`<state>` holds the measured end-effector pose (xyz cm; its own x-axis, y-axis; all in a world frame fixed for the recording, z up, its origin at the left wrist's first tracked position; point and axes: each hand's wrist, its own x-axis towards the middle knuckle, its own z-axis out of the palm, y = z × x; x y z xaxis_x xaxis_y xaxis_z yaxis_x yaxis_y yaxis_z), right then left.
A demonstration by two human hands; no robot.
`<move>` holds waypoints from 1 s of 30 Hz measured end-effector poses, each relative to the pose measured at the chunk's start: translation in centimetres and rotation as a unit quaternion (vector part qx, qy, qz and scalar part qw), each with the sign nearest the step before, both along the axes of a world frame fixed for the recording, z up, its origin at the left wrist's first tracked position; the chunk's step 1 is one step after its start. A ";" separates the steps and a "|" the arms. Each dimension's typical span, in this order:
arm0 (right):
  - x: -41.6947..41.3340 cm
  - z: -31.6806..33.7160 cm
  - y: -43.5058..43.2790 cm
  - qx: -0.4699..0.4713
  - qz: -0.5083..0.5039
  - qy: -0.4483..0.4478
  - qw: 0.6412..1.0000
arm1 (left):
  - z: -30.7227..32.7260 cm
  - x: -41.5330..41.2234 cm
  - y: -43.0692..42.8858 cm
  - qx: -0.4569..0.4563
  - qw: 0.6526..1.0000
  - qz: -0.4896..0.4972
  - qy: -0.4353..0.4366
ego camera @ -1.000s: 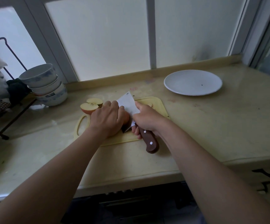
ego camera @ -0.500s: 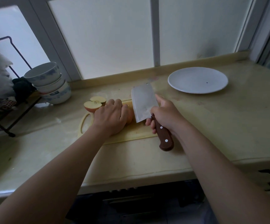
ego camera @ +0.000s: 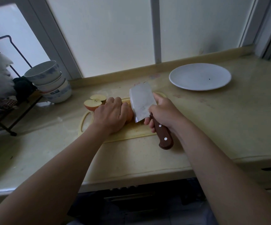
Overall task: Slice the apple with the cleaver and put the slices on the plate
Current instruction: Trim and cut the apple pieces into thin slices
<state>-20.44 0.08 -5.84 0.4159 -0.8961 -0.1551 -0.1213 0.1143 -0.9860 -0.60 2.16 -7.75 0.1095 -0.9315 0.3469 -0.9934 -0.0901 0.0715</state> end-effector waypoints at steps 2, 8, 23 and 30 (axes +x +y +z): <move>0.0 0.0 0.0 0.003 -0.005 0.001 1.000 | -0.1 0.1 0.0 0.006 1.000 0.001 0.008; -0.4 -0.2 0.1 -0.002 0.001 -0.001 1.000 | 0.1 0.4 0.1 -0.008 0.998 -0.006 0.069; -0.8 -0.2 0.0 0.012 0.003 -0.022 1.000 | 0.4 1.3 0.0 -0.053 0.977 -0.036 0.204; -1.0 -0.3 -0.1 0.010 -0.013 -0.029 0.999 | 0.7 1.5 1.2 -0.014 0.996 -0.087 0.027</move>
<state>-21.43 0.02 -6.12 0.4011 -0.9038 -0.1491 -0.0608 0.1361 -0.9888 0.94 3.36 -7.08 -0.0331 -0.9284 0.3701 -0.9884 0.0855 0.1259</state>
